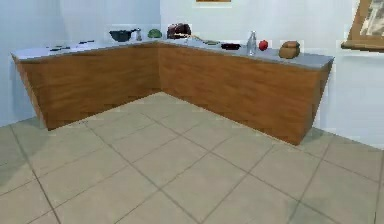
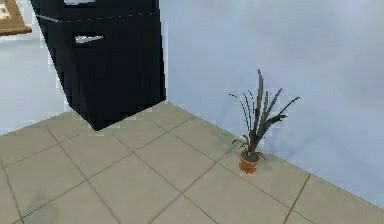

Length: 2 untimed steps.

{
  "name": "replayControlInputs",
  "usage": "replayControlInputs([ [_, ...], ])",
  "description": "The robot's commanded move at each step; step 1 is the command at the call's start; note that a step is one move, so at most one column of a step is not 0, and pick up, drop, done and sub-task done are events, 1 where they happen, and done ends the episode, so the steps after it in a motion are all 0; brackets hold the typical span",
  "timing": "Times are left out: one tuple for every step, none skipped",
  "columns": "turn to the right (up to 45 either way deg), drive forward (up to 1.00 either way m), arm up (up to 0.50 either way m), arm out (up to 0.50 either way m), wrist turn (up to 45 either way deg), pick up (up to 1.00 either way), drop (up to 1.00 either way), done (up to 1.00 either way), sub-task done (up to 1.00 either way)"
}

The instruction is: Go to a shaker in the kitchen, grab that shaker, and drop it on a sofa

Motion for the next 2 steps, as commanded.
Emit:
replayControlInputs([
  [0.0, 1.0, 0.0, 0.0, 0.0, 0.0, 0.0, 0.0, 0.0],
  [0.0, 1.0, 0.0, 0.0, 0.0, 0.0, 0.0, 0.0, 0.0],
])
